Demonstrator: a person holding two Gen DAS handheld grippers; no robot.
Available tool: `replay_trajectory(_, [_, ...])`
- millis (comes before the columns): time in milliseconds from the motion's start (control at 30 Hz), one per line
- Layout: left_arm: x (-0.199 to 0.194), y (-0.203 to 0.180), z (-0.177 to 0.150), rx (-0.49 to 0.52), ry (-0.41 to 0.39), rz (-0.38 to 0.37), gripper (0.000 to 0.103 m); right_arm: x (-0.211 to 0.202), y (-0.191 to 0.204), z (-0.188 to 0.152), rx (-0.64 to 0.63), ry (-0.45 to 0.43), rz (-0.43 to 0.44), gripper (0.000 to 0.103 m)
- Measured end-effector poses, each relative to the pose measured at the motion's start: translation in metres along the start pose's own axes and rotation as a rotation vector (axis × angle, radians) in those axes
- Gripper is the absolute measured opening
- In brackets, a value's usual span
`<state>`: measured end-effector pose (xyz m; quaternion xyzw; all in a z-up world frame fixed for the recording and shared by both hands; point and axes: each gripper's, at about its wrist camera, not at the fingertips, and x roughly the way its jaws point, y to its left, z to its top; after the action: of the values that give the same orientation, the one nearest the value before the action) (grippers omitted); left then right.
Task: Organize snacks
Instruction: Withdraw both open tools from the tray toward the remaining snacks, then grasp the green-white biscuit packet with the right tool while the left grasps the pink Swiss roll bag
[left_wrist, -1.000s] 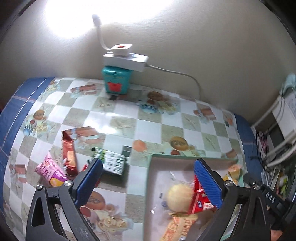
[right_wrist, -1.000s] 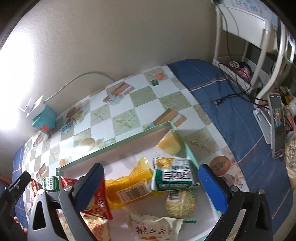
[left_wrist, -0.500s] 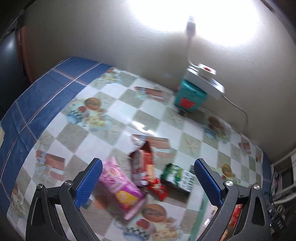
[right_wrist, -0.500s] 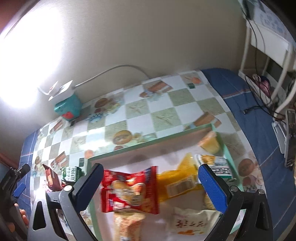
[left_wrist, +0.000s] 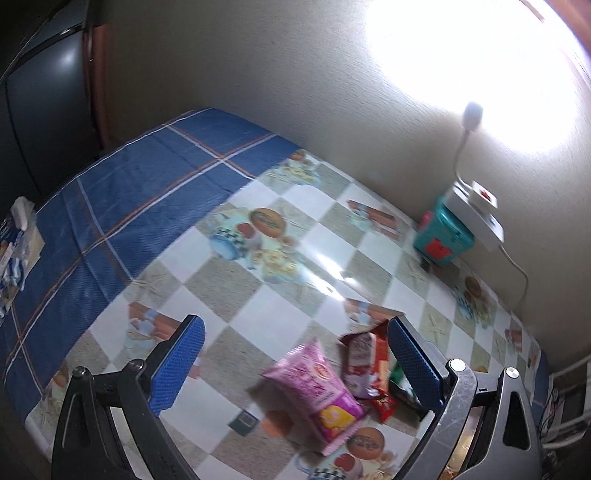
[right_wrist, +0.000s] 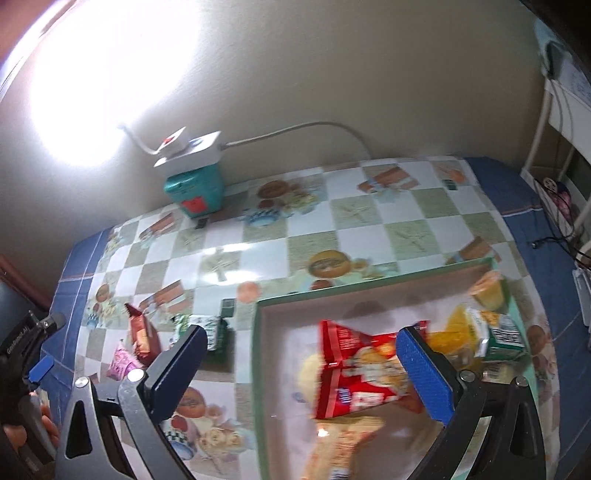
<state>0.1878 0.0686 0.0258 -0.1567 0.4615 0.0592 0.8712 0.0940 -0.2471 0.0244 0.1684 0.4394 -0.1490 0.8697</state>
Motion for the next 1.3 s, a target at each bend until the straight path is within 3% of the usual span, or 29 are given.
replay_trajectory(500, [0.015,0.052,0.008,-0.129,0.032,0.010,0.099,0.019,0.077,-0.023,-0.134,0.020,0.083,0.103])
replay_trajectory(733, [0.033,0.056,0.003,-0.163,0.067,-0.052,0.099,0.041,0.099,-0.035,-0.147,0.055,0.132,0.103])
replay_trajectory(1067, [0.072,0.036,-0.017,-0.136,0.247,-0.119,0.099,0.073,0.097,-0.034,-0.093,0.083,0.068,0.099])
replay_trajectory(1300, [0.081,0.021,-0.028,-0.115,0.296,-0.145,0.099,0.090,0.101,-0.025,-0.096,0.111,0.034,0.093])
